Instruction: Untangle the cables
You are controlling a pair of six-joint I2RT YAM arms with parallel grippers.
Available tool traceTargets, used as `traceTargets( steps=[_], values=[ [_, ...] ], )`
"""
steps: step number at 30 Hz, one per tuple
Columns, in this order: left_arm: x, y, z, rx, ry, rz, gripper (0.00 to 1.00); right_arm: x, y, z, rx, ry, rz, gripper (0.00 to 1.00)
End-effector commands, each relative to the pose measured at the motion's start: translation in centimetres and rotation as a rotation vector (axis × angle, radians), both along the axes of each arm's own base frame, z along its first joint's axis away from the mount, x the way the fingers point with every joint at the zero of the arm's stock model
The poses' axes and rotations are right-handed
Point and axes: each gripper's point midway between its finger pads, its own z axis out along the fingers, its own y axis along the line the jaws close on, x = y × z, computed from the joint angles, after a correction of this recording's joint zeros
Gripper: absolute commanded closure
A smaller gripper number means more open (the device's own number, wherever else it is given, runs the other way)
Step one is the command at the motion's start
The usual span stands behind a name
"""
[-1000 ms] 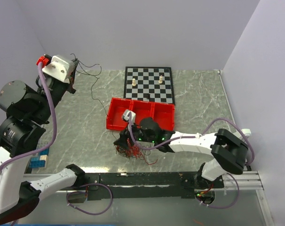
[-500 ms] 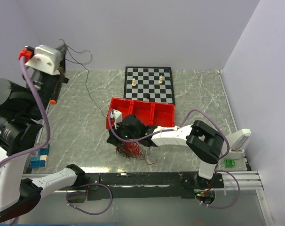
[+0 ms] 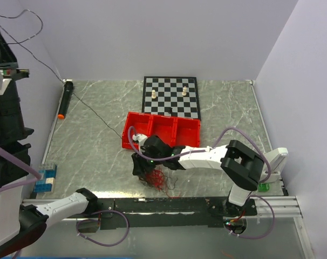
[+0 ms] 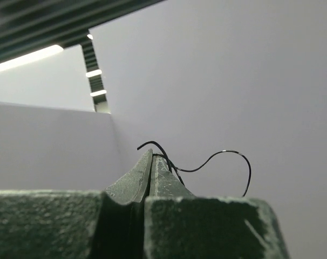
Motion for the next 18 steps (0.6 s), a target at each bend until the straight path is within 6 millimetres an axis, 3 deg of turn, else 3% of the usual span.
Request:
traceTargets(
  steps=[1, 7, 11, 18],
  values=[
    [-1.7, 2.0, 2.1, -0.017, -0.097, 0.117, 0.99, -1.2, -2.3, 0.0, -0.05, 0.051, -0.042, 0.43],
    [-1.8, 3.4, 3.4, -0.009, -0.141, 0.284, 0.99, -2.5, -6.7, -2.0, -0.138, 0.077, -0.117, 0.4],
    [-2.8, 4.4, 5.1, -0.039, -0.199, 0.351, 0.99, -2.9, -9.3, -3.4, -0.19, 0.072, -0.162, 0.37],
    [-4.5, 5.2, 7.2, -0.06, -0.288, 0.409, 0.99, -3.0, -10.9, -4.4, -0.221, 0.062, -0.199, 0.34]
  ],
)
